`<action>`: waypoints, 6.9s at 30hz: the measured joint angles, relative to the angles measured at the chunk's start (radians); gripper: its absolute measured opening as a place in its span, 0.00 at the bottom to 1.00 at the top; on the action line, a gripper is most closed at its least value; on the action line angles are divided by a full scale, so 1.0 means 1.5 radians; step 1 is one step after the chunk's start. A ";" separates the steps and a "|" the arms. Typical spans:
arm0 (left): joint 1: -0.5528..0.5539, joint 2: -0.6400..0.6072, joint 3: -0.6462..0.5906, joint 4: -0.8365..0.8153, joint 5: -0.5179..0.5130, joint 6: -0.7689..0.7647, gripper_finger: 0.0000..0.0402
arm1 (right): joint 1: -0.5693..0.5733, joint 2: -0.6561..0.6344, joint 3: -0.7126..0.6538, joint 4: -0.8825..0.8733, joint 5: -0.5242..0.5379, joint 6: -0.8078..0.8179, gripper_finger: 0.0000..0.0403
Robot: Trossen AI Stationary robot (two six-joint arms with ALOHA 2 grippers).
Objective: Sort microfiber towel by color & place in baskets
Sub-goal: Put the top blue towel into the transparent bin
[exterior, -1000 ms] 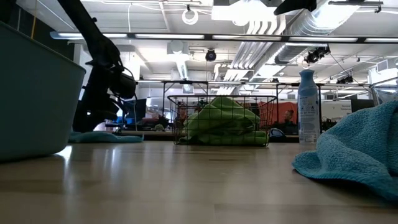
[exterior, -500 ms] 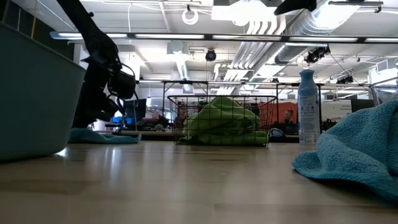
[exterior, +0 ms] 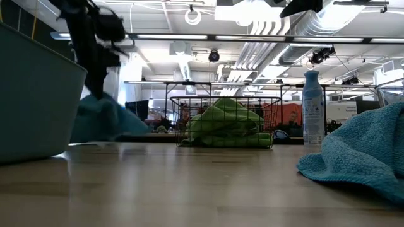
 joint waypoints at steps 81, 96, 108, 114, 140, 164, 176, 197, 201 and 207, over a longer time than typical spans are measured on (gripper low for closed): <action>-0.606 0.708 0.715 0.806 0.288 0.106 0.00 | 0.000 -0.076 0.000 -0.023 0.014 0.008 0.66; -0.613 0.865 0.754 0.886 0.294 0.078 0.00 | 0.000 -0.072 0.000 -0.034 0.060 0.102 0.66; -0.648 0.935 0.754 0.957 0.267 0.076 0.01 | 0.000 -0.039 0.000 -0.034 0.101 0.171 0.66; -0.648 0.935 0.754 0.960 0.178 0.091 0.03 | 0.000 -0.023 0.000 -0.034 0.083 0.170 0.66; -0.631 0.911 0.807 0.702 0.201 0.108 0.56 | 0.000 -0.073 0.000 -0.136 -0.020 0.191 0.66; -0.494 0.846 0.987 0.086 0.395 0.160 0.53 | 0.162 -0.111 0.000 -0.318 -0.122 0.382 0.66; -0.467 0.700 0.904 0.068 0.370 0.188 0.05 | 0.399 -0.096 0.000 -0.312 0.018 0.518 0.66; -0.471 0.130 0.206 0.631 0.191 0.045 0.00 | 0.535 -0.056 0.000 -0.281 0.156 0.590 0.66; -0.471 0.061 0.127 0.665 0.135 0.021 0.00 | 0.524 -0.020 0.000 -0.257 0.130 0.581 0.65; -0.471 0.010 0.076 0.689 0.096 0.006 0.00 | 0.488 0.068 0.000 -0.242 0.013 0.508 0.40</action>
